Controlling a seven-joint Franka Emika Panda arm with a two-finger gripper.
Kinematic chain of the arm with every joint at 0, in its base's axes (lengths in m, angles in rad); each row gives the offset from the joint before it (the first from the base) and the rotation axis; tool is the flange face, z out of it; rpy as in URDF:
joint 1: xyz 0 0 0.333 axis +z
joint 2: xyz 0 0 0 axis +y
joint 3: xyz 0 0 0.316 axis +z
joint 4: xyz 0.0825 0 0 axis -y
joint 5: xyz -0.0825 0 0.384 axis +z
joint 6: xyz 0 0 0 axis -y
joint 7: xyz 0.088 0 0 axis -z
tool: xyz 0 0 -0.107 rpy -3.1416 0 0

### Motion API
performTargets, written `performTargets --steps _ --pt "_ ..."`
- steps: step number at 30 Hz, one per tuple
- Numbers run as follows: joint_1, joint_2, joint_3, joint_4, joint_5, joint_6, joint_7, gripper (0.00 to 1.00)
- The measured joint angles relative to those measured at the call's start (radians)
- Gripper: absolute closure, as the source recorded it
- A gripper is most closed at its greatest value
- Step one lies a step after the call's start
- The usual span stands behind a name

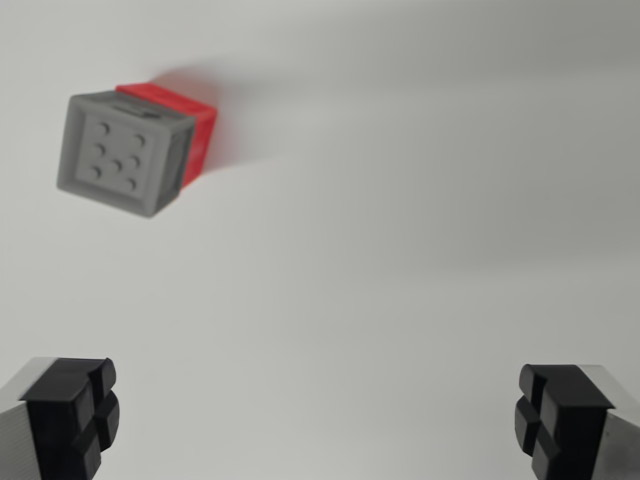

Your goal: Destack cube

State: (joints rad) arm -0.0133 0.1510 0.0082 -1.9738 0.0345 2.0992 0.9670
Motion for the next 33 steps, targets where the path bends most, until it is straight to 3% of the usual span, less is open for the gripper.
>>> performTargets --steps 20,33 --pt "0.074 0.094 0.002 -0.002 -0.007 0.104 0.197 0.00" --pt "0.131 0.180 0.002 0.022 -0.018 0.173 0.350 0.00"
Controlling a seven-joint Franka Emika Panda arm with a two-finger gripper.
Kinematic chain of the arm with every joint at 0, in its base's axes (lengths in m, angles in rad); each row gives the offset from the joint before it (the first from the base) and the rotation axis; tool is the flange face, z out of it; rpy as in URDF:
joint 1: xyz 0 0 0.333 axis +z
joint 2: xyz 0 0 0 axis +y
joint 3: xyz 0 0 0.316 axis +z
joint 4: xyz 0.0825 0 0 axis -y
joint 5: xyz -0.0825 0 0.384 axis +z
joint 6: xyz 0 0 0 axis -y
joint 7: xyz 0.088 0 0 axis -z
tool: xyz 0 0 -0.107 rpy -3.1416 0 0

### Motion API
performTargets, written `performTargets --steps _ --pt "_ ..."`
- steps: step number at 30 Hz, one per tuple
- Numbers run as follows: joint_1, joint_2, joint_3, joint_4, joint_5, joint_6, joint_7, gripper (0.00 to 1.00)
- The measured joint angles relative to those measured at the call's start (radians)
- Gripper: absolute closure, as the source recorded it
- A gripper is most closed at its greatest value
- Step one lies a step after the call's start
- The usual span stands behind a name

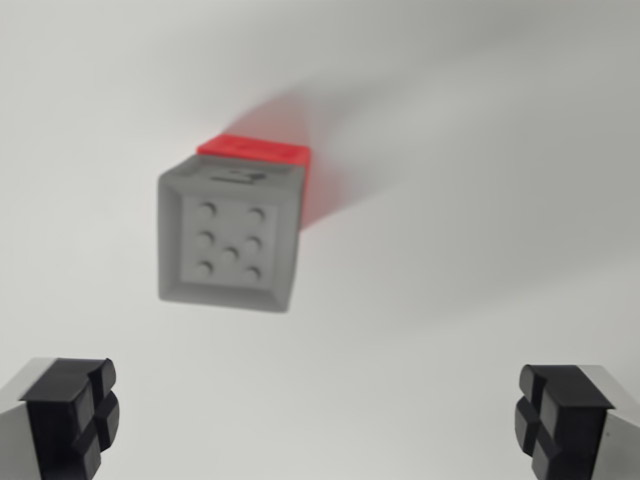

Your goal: Destack cube

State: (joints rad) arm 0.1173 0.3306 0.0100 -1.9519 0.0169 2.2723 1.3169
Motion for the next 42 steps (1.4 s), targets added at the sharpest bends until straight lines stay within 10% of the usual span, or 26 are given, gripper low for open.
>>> performTargets --steps 14,42 --pt "0.069 0.116 -0.006 0.055 -0.011 0.066 0.176 0.00" --pt "0.074 0.289 -0.012 0.060 -0.011 0.234 0.182 0.00"
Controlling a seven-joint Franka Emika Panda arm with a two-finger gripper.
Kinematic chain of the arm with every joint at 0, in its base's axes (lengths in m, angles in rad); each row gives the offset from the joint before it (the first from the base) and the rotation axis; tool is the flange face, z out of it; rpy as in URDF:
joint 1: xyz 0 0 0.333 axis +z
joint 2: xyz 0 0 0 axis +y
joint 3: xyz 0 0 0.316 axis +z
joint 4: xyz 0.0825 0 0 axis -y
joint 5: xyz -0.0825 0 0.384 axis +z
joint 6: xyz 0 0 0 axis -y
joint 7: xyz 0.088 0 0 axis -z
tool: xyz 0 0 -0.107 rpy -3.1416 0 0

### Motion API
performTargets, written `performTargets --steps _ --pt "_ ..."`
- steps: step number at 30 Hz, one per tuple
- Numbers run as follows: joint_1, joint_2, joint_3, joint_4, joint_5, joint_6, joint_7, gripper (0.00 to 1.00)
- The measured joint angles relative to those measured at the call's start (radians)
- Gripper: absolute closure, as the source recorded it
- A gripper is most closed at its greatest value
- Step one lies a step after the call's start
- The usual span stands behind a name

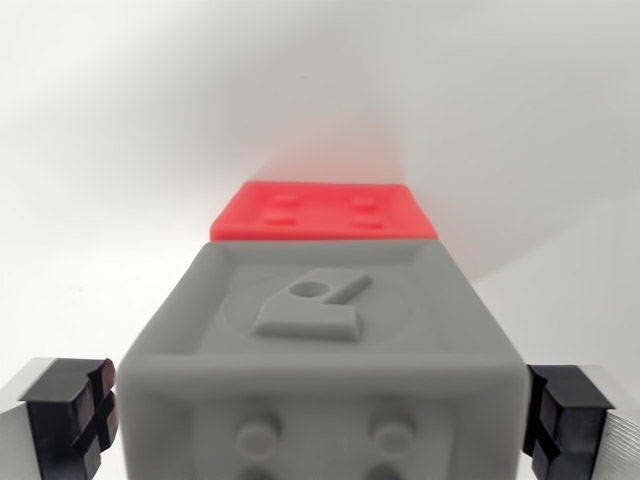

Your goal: Destack cube

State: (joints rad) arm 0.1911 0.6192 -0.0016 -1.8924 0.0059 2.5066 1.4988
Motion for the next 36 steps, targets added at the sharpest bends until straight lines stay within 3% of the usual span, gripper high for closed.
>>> performTargets --steps 4,5,36 --pt "0.000 0.009 0.000 0.002 0.000 0.007 0.000 0.00" --pt "0.000 0.009 0.000 0.002 0.000 0.008 0.000 1.00" --pt "0.000 0.010 0.000 0.003 0.000 0.008 0.000 1.00"
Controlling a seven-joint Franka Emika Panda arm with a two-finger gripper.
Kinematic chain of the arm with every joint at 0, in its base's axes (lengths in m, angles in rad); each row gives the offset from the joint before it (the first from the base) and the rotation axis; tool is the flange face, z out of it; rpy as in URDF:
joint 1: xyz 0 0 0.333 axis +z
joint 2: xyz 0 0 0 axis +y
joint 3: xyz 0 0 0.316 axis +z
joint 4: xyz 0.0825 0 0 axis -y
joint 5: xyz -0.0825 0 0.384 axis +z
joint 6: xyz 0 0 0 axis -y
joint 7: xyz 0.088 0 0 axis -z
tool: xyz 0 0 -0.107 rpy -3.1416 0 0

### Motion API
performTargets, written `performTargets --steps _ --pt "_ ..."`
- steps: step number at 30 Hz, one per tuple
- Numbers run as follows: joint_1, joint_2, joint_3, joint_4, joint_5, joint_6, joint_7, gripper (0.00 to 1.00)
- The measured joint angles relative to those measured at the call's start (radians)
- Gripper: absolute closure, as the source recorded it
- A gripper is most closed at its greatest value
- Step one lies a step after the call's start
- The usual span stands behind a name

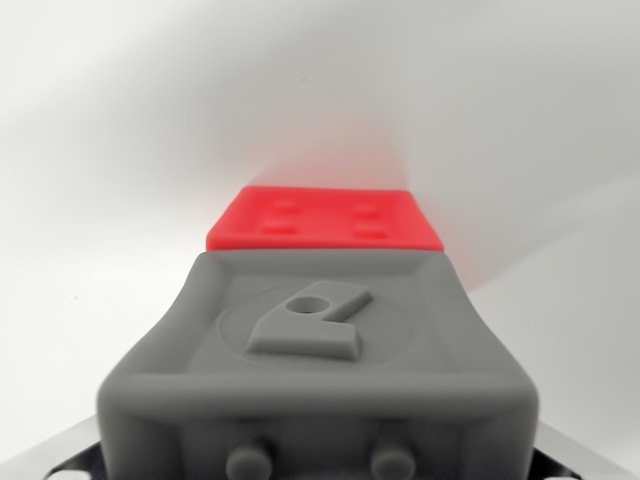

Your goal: Destack cube

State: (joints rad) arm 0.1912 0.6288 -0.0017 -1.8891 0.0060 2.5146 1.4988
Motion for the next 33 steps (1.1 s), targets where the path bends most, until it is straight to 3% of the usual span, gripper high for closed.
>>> performTargets --steps 15,33 --pt "0.000 -0.013 0.000 0.000 0.000 -0.008 0.000 1.00" --pt "0.000 -0.086 0.000 -0.009 0.000 -0.072 0.000 1.00"
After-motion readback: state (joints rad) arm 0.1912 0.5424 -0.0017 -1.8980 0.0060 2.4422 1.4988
